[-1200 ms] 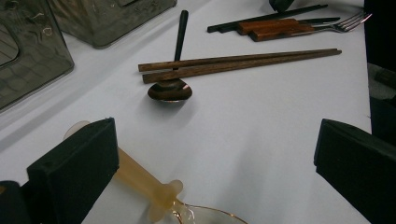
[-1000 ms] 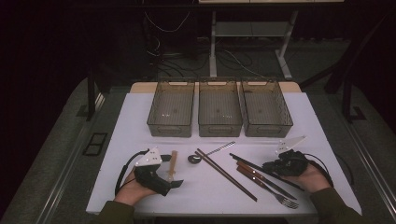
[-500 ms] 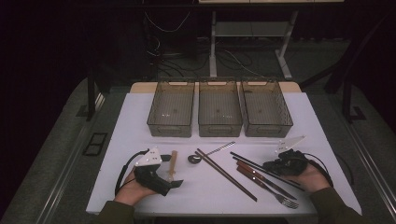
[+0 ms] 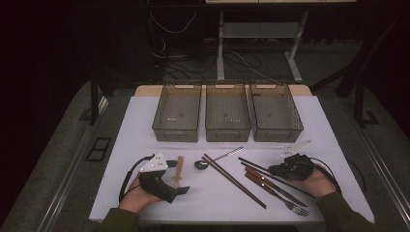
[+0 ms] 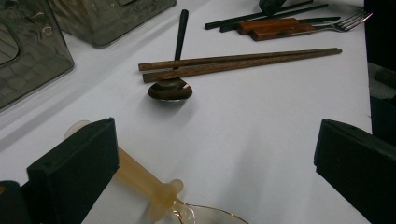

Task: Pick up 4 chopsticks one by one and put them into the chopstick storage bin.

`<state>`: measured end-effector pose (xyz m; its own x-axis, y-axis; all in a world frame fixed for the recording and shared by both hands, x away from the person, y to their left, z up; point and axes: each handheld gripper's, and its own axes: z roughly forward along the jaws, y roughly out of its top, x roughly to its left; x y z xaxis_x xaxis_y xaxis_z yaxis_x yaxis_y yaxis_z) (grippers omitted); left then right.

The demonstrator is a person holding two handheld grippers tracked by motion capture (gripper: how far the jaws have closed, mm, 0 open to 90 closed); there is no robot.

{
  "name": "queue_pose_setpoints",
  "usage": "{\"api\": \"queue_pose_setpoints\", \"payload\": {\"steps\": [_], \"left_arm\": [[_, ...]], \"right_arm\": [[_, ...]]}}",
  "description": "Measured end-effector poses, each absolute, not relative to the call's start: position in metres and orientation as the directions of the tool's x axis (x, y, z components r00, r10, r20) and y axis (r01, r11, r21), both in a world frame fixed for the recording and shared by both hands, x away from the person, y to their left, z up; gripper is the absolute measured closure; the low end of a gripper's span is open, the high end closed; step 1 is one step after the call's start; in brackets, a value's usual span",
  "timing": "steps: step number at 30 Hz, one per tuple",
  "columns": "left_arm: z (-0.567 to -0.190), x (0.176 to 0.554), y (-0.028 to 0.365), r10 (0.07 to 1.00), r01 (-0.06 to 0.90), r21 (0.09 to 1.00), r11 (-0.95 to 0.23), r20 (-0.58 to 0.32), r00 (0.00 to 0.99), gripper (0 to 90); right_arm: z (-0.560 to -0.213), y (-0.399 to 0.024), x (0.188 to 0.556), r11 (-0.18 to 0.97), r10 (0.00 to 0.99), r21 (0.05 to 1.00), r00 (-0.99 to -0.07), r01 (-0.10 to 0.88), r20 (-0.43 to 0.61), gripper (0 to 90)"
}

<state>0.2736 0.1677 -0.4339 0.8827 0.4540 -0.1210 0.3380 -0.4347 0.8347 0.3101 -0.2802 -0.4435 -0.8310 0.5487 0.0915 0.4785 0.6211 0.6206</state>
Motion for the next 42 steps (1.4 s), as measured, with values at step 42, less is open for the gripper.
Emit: {"api": "queue_pose_setpoints", "payload": {"steps": [42], "left_arm": [[-0.434,0.273,0.168,0.449,0.336,0.835,-0.437,-0.121,0.885,0.0]], "right_arm": [[-0.428,-0.292,0.307,0.565,0.554,0.683,-0.826,0.462,0.100,86.2]]}}
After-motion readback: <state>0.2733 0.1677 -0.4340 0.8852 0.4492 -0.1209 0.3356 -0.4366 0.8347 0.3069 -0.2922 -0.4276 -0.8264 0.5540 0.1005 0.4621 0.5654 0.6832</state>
